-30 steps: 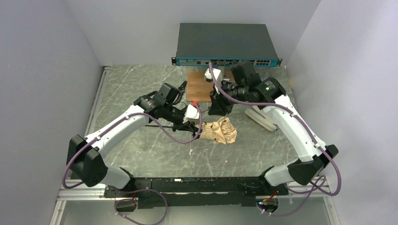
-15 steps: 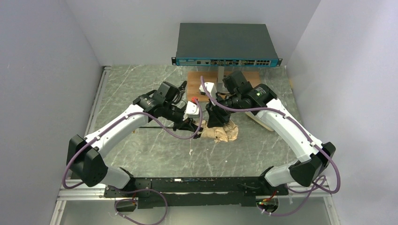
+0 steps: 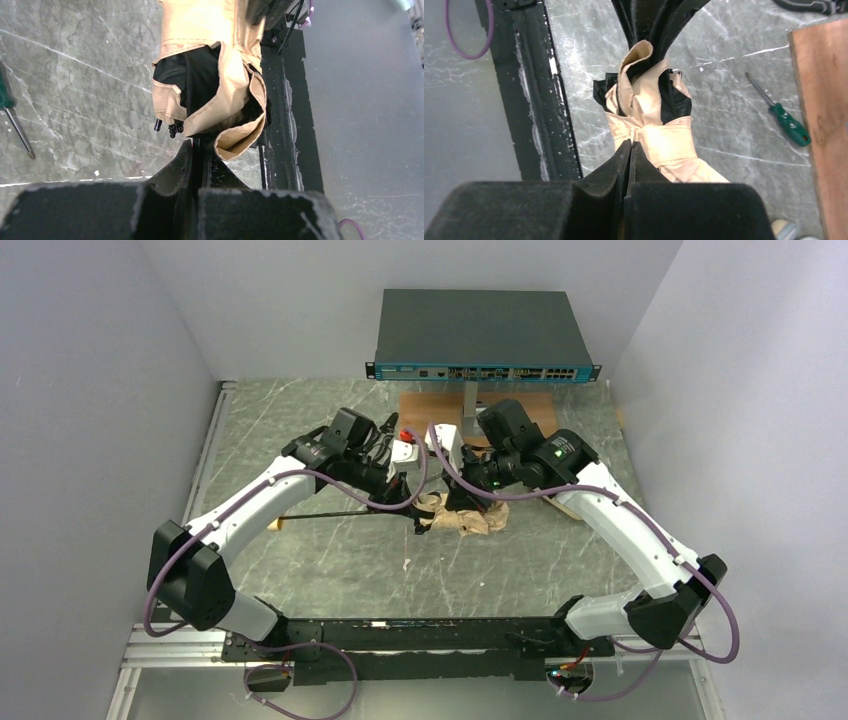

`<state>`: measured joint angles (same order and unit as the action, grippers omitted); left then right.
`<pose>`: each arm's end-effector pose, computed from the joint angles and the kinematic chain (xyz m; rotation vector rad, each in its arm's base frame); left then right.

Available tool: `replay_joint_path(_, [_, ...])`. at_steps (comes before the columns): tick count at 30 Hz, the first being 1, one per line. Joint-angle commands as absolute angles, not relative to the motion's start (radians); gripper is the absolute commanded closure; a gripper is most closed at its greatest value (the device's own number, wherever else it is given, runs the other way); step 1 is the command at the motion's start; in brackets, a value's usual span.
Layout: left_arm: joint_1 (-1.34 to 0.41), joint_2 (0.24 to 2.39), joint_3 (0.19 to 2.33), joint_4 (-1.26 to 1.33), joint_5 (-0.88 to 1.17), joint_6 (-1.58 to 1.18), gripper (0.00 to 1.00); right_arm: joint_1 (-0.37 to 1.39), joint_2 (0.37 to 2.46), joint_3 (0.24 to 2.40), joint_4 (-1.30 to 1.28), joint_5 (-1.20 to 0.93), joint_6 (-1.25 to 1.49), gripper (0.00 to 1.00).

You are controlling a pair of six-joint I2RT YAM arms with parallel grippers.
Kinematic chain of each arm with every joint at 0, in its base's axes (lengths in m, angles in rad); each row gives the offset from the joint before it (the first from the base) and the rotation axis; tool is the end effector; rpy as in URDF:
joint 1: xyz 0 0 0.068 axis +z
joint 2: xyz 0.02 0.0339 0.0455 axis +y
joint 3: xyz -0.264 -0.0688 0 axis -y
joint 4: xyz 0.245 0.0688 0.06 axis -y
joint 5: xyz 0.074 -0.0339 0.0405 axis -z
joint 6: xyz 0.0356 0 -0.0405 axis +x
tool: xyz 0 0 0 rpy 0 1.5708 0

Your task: Open the umbrella

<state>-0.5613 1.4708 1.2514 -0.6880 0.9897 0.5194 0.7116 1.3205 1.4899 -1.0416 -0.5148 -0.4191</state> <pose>0.2410 -0.1867 0.3077 1.5055 1.7023 -1.2215 0.1805 0.1788 0.3893 -1.4930 1.9199 0.7590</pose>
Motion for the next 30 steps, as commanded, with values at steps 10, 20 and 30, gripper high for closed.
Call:
replay_joint_path(10, [-0.448,1.557,1.334,-0.49,1.118,0.168,1.0,0.794,1.175,1.463,-1.039,-0.479,-0.681,1.0])
replay_joint_path(20, [-0.375,1.56,1.359,-0.505,1.125,0.182,1.0,0.83,1.102,1.378,-1.069,-0.381,-0.709,1.0])
replay_joint_path(30, [-0.442,1.506,1.333,-0.66,1.043,0.499,1.0,0.808,1.184,1.592,-0.86,-0.4,-0.549,0.52])
